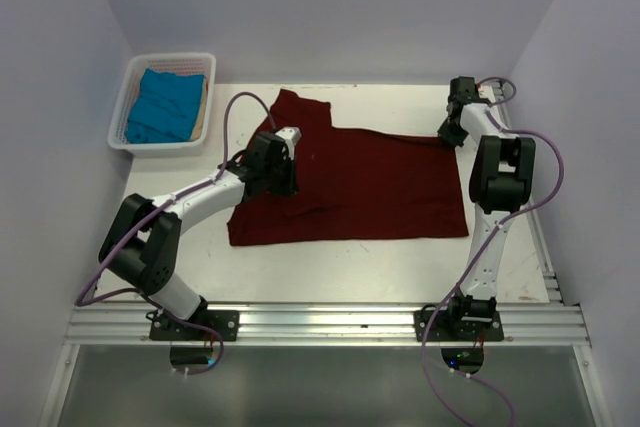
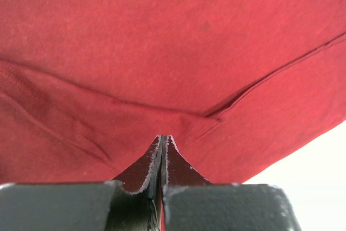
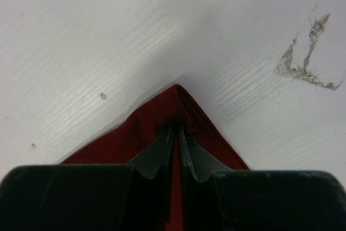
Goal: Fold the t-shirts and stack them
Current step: Fold the tshirt
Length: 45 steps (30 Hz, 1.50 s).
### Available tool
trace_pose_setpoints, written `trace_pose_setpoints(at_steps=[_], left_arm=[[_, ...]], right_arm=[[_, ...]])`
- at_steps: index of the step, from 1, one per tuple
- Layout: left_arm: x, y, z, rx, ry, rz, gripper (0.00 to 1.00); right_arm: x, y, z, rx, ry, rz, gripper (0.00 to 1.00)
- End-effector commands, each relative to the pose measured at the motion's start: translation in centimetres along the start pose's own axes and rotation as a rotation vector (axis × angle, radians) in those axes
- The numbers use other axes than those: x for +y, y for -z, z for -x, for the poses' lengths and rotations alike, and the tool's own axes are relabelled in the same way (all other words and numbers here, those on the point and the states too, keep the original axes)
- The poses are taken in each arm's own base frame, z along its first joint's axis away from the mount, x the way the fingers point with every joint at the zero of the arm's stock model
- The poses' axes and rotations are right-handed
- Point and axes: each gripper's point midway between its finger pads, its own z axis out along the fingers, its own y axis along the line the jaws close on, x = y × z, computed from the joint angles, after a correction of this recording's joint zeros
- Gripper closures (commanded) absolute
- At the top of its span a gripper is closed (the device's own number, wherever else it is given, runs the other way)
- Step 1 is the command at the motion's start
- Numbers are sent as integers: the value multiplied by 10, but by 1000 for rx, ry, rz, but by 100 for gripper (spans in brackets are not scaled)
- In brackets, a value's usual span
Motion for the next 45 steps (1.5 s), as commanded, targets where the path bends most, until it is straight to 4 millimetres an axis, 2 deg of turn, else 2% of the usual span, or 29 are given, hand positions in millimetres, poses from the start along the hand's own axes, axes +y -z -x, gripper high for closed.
trace_pose_setpoints(at_steps=[1, 10, 12, 13, 14, 17, 25, 33, 35, 36, 39, 40, 41, 44, 45], left_arm=[[1, 2, 2, -14, -38, 8, 100], [-1, 0, -2, -6, -46, 8, 100], [-3, 0, -2, -6, -47, 2, 100], [-4, 0, -3, -5, -49, 2, 100], [-4, -1, -3, -4, -50, 3, 100], [-4, -1, -5, 1, -52, 4, 100], [-4, -5, -9, 7, -48, -1, 100], [-5, -6, -14, 14, -50, -5, 100], [-4, -6, -14, 12, -47, 2, 100], [-3, -5, -15, 12, -47, 2, 100], [-4, -3, -13, 2, -48, -2, 100], [-4, -3, -13, 0, -48, -2, 100], [-5, -2, -12, -3, -48, -7, 100], [-6, -1, -10, -13, -49, -10, 100], [-7, -1, -9, -16, -50, -15, 100]], right_arm=[[8, -9, 21, -53, -26, 11, 89], [36, -9, 53, -140, -37, 114, 86], [40, -12, 51, -144, -28, 145, 80], [46, -10, 59, -176, -31, 175, 76], [50, -9, 59, -183, -21, 197, 66], [52, -10, 60, -199, -8, 216, 55], [59, -10, 68, -239, 4, 252, 49], [73, 15, 101, -384, -49, 343, 44], [74, 17, 101, -396, -57, 355, 42], [78, 30, 114, -450, -74, 390, 41], [79, 47, 122, -548, -106, 450, 35], [79, 63, 130, -587, -118, 476, 33], [76, 64, 125, -591, -119, 484, 32], [80, 91, 137, -645, -123, 540, 30], [79, 94, 135, -656, -120, 551, 30]])
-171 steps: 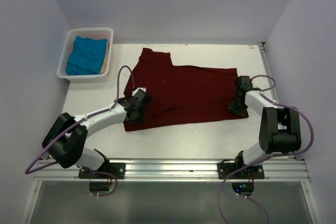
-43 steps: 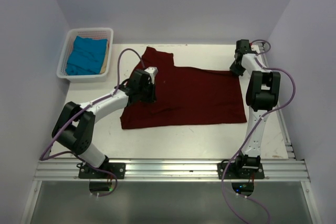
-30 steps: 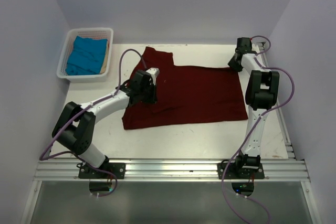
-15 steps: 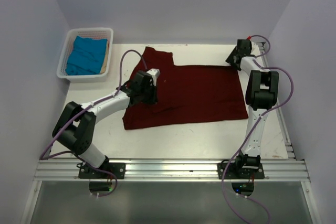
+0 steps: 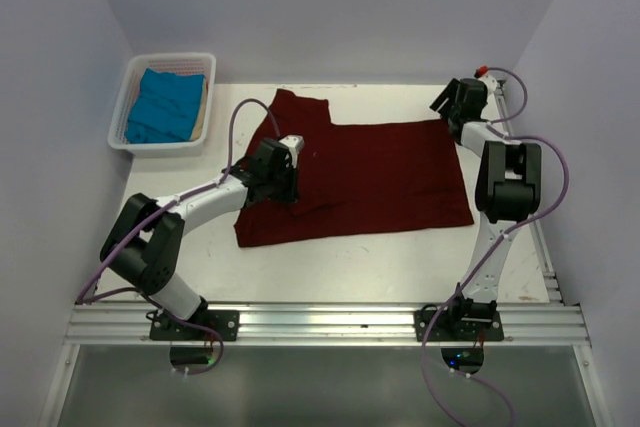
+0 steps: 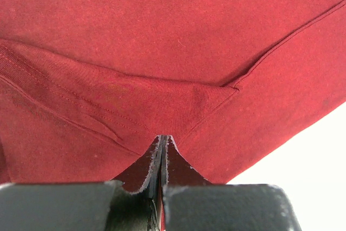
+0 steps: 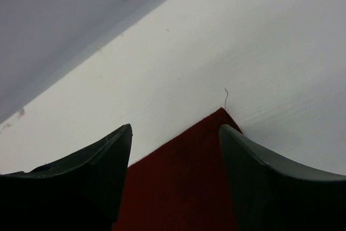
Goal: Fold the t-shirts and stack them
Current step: Fold the tshirt
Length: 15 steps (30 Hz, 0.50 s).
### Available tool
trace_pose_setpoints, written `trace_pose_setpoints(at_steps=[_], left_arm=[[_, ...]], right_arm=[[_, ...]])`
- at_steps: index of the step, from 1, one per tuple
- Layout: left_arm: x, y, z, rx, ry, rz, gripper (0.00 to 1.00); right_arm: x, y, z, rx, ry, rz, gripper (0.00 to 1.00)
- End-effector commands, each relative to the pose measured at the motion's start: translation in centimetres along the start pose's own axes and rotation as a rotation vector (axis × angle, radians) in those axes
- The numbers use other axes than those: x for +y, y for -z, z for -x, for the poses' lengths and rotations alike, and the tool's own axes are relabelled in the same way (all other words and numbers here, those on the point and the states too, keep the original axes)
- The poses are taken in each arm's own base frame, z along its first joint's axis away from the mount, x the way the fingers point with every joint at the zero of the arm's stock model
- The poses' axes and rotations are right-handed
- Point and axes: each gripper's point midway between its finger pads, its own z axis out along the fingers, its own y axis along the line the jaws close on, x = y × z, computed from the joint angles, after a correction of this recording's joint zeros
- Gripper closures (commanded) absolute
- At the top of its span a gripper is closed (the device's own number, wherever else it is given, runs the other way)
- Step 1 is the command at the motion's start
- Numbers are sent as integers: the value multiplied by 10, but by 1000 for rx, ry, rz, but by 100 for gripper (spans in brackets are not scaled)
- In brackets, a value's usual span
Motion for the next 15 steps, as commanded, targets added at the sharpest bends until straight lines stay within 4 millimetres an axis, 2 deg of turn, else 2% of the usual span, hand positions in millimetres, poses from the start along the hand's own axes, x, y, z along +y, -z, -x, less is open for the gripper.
trace_pose_setpoints(at_steps=[1, 2, 4, 5, 7, 8, 10, 11, 12, 13, 14, 15], left_arm=[[-8, 4, 14, -65, -21, -25, 100], [-7, 4, 13, -64, -21, -23, 100], [-5, 4, 12, -67, -20, -14, 100], [-3, 3, 11, -65, -17, -5, 100], [0, 3, 10, -65, -10, 9, 100], [1, 0, 5, -52, 0, 13, 100], [0, -3, 1, -40, 13, 6, 100], [1, -7, -2, -27, 22, 4, 100], [0, -8, -5, -13, 30, 1, 100], [0, -9, -9, 3, 47, 4, 100], [2, -11, -14, 25, 54, 13, 100], [1, -12, -17, 32, 57, 14, 100]], right_arm=[[44, 38, 84, -240, -44, 163, 30], [48, 47, 92, -258, -40, 177, 30], [45, 57, 90, -247, -29, 166, 31], [45, 68, 92, -245, -20, 170, 32], [42, 79, 81, -193, -1, 164, 36], [42, 93, 77, -180, 12, 170, 37], [38, 108, 64, -141, 24, 164, 41], [31, 114, 46, -104, 34, 154, 42], [32, 129, 48, -109, 36, 161, 43], [30, 134, 44, -103, 43, 154, 44], [23, 139, 27, -76, 56, 141, 44], [25, 150, 30, -92, 57, 153, 45]])
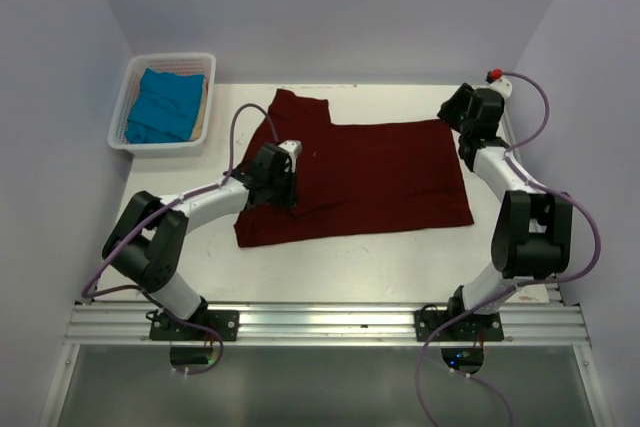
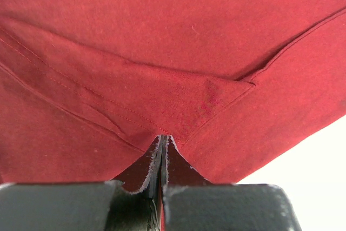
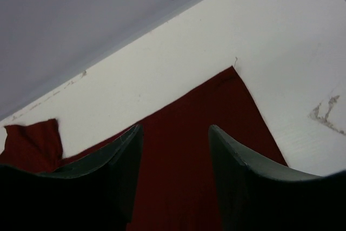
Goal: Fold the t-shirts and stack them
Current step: Fold the tshirt
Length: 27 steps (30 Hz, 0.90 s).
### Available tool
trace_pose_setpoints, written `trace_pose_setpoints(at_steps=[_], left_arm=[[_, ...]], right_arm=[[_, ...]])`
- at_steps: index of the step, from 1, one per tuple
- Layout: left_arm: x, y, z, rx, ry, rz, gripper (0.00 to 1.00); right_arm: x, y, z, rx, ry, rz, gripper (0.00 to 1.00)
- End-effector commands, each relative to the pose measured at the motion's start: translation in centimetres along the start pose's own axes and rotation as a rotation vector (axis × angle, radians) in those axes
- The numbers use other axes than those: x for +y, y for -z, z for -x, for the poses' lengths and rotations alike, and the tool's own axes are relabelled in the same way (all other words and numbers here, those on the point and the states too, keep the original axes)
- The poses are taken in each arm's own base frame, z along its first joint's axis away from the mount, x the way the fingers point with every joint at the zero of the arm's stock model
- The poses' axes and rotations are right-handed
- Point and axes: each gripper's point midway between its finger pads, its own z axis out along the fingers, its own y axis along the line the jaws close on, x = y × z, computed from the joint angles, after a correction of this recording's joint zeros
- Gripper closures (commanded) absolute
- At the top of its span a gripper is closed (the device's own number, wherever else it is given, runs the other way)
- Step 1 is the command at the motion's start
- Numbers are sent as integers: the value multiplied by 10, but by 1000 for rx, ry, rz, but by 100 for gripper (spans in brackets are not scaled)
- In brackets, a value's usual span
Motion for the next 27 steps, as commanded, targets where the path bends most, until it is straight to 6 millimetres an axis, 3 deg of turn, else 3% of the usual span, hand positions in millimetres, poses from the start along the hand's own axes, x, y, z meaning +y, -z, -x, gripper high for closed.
trace_pose_setpoints(at_steps=[1, 4, 10, 17, 27], left_arm=[[-6, -6, -6, 16, 34, -11, 100], [-8, -6, -10, 24, 43, -17, 100], [-2, -5, -13, 51, 80, 41, 100], [3, -2, -19, 91, 121, 108, 80], [2, -9, -16, 72, 122, 118, 61]], right_arm=[[3, 31, -13, 33, 53, 10, 45], [0, 40, -22, 50, 83, 3, 45], [-4, 38, -30, 84, 100, -14, 44], [-7, 35, -38, 107, 102, -22, 44], [-7, 34, -39, 110, 106, -16, 43]])
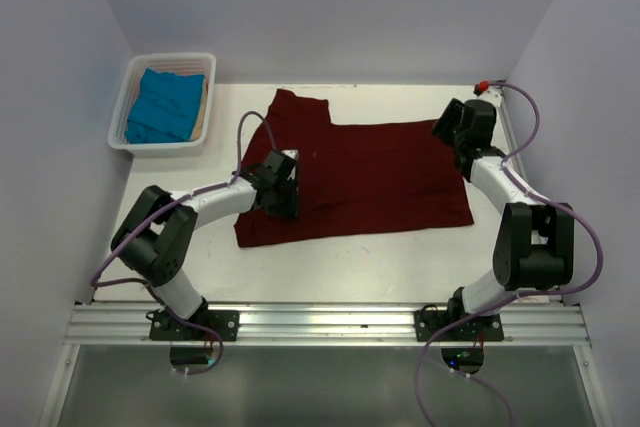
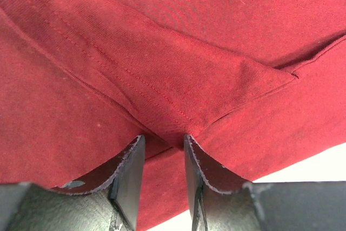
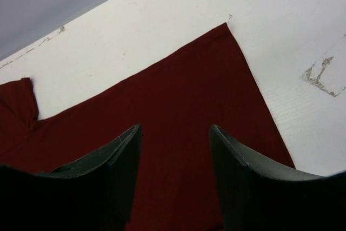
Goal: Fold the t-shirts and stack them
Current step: Fold the tshirt
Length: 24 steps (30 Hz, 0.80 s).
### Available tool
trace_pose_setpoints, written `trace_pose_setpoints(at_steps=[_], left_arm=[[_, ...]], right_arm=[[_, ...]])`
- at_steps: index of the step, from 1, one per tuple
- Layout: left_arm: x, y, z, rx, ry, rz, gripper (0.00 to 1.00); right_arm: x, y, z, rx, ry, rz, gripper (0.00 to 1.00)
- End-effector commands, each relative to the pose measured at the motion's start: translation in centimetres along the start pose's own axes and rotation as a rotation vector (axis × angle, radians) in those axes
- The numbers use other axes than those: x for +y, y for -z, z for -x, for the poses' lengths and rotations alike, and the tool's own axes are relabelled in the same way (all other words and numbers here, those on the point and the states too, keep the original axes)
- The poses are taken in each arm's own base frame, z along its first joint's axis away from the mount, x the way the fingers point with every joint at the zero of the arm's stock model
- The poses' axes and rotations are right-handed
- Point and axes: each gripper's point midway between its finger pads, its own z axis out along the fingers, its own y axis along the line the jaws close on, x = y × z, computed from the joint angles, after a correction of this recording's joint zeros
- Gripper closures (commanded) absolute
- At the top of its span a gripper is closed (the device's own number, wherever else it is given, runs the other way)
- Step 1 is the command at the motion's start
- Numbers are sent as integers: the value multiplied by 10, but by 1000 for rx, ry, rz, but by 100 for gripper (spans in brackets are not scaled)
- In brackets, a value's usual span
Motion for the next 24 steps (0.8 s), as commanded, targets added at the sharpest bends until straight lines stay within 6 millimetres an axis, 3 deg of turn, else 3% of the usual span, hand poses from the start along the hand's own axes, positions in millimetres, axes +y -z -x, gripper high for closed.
trace_pose_setpoints(at_steps=[1, 4, 10, 24], left_arm=[[-13, 0, 14, -38, 9, -23, 61], [-15, -7, 15, -45, 5, -36, 63], [-23, -9, 17, -43, -4, -78, 100], [-47, 28, 42, -102, -49, -99, 100]], right_arm=[[12, 1, -2, 3, 24, 25, 43], [12, 0, -3, 6, 25, 27, 44], [14, 1, -2, 4, 30, 32, 44], [17, -3, -9, 24, 27, 45, 45]])
